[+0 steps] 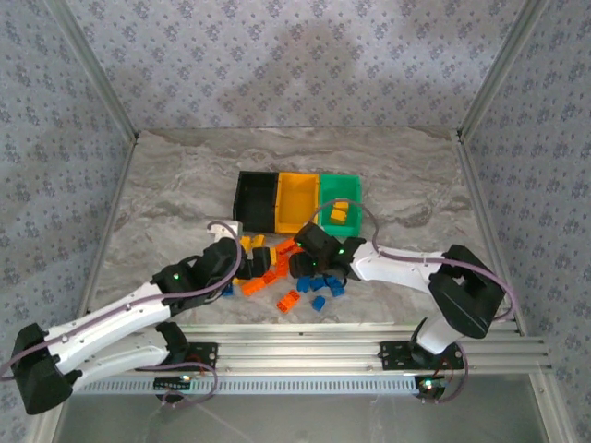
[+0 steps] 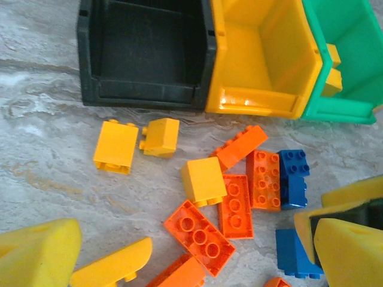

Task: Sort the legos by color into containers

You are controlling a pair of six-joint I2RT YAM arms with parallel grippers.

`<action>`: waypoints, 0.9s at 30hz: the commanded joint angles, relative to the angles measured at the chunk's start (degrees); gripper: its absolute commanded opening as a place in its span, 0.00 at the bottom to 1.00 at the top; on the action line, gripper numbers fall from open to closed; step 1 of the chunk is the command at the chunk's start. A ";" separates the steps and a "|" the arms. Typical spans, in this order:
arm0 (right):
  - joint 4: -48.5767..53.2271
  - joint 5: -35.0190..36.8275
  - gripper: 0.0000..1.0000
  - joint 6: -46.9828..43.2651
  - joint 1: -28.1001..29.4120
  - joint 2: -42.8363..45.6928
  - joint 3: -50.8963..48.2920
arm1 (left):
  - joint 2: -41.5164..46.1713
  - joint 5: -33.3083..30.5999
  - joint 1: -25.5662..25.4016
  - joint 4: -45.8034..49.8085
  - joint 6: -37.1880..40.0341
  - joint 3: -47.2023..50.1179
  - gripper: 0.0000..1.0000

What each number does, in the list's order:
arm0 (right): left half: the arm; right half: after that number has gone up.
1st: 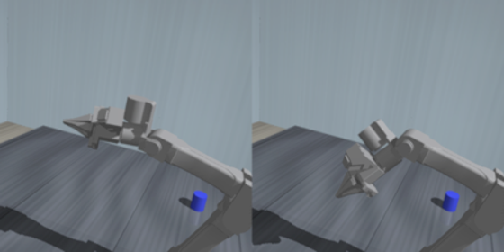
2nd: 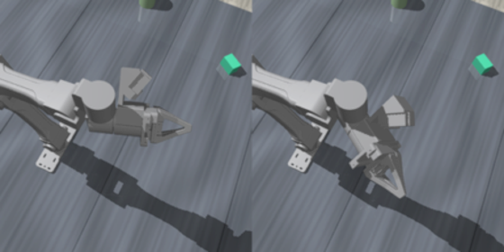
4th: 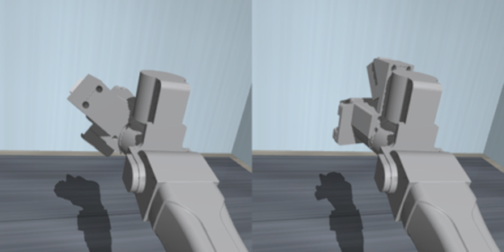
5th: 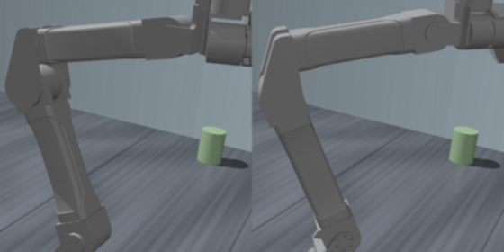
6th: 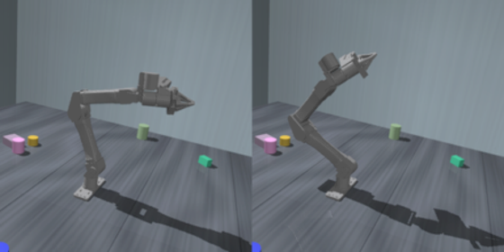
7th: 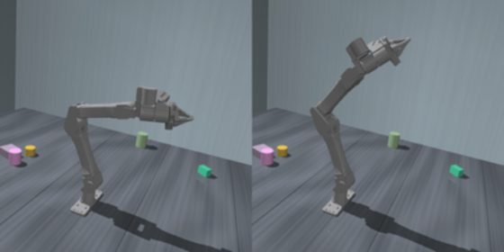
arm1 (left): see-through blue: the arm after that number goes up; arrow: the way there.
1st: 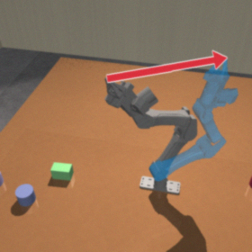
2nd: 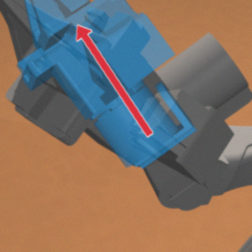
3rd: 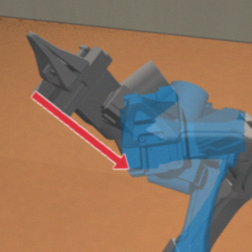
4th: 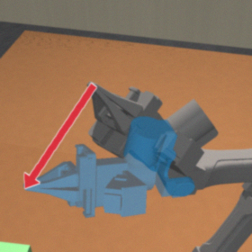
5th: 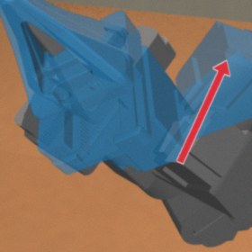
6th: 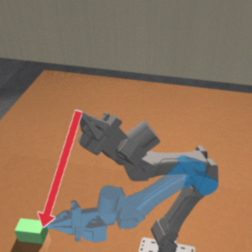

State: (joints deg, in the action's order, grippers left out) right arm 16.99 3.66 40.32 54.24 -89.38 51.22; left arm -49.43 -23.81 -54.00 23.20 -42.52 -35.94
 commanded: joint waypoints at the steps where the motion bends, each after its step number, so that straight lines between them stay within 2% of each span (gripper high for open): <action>1: 5.23 1.94 0.62 -0.10 1.59 -1.61 2.59 | 2.57 -3.25 0.30 1.30 -0.33 0.75 1.00; 12: 11.14 5.33 0.58 -0.58 4.64 -8.50 6.97 | 5.54 -5.17 0.56 2.10 -0.45 2.11 1.00; 18: 10.86 5.86 0.41 -0.84 4.76 -8.64 7.40 | 5.66 -5.53 0.91 2.03 -0.76 2.57 1.00; 23: 9.40 7.43 0.28 -0.83 4.96 -4.10 6.74 | 5.32 -5.93 1.24 2.74 -1.84 2.55 1.00; 27: 11.23 8.60 0.25 -2.10 4.37 1.88 7.90 | 5.11 -6.50 1.34 3.65 -2.18 2.02 1.00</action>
State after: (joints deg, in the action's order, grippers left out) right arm 25.89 9.61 39.42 58.81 -92.75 57.47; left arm -44.62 -28.51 -52.97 25.56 -43.66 -33.36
